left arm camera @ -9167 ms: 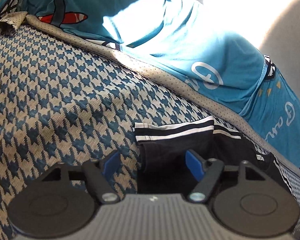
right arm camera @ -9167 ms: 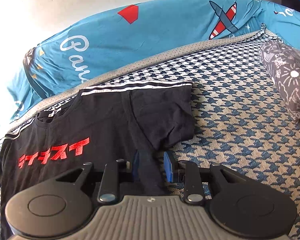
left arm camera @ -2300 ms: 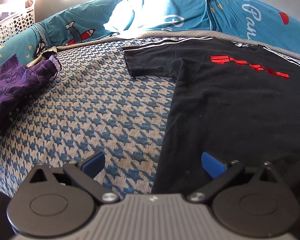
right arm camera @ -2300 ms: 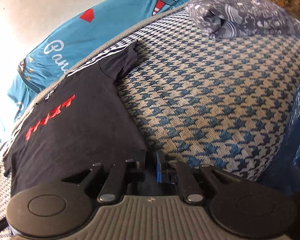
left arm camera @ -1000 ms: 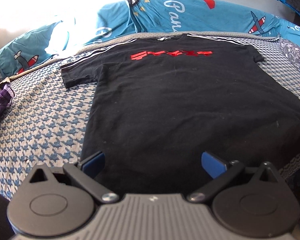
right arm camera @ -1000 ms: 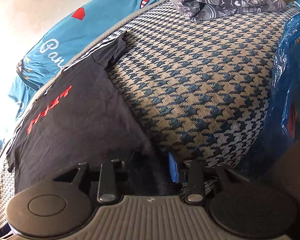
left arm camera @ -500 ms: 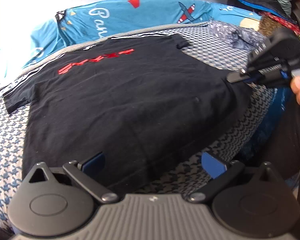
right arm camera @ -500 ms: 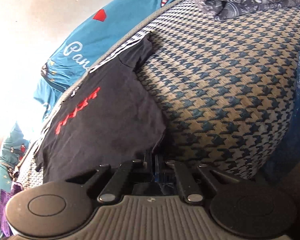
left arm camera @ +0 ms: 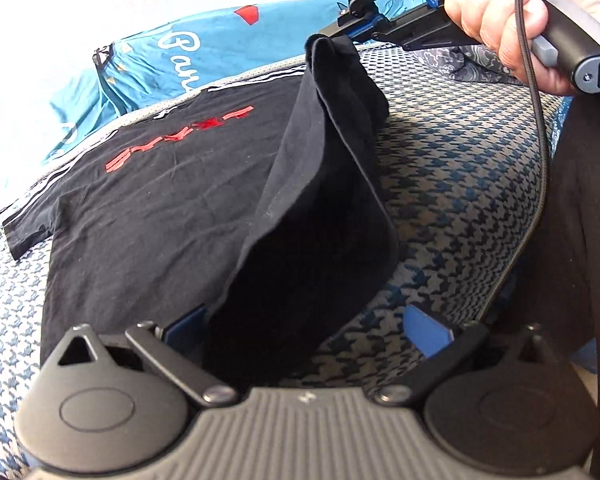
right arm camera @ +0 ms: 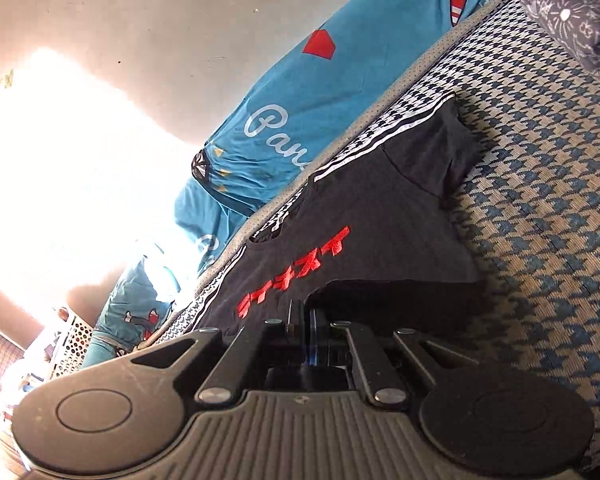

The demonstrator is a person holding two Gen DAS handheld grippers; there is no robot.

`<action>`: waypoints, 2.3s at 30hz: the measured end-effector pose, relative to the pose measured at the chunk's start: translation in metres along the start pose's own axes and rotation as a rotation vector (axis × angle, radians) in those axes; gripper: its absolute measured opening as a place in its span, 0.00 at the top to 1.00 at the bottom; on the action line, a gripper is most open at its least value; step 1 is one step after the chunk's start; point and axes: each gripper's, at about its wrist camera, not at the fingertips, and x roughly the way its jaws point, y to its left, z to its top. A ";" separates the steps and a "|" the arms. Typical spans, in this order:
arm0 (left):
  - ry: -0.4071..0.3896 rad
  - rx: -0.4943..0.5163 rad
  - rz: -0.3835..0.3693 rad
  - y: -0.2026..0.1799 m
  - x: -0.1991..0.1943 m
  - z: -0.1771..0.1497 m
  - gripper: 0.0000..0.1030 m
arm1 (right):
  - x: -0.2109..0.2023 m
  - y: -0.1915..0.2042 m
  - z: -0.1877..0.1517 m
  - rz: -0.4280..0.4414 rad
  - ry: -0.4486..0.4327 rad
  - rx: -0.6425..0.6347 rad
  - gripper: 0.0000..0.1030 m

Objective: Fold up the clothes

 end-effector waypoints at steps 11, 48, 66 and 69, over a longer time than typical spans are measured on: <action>0.003 -0.244 -0.022 0.045 0.005 0.006 0.00 | 0.038 -0.006 0.007 -0.105 -0.023 0.070 0.92; -0.055 -0.565 0.092 0.118 -0.030 -0.003 0.00 | -0.005 0.055 -0.161 -0.226 0.219 -0.568 0.61; -0.052 -0.532 0.100 0.111 -0.036 -0.006 0.00 | -0.035 0.046 -0.184 -0.095 0.310 -0.435 0.97; -0.056 -0.525 0.098 0.110 -0.036 -0.006 0.00 | -0.037 0.053 -0.194 -0.073 0.334 -0.494 0.97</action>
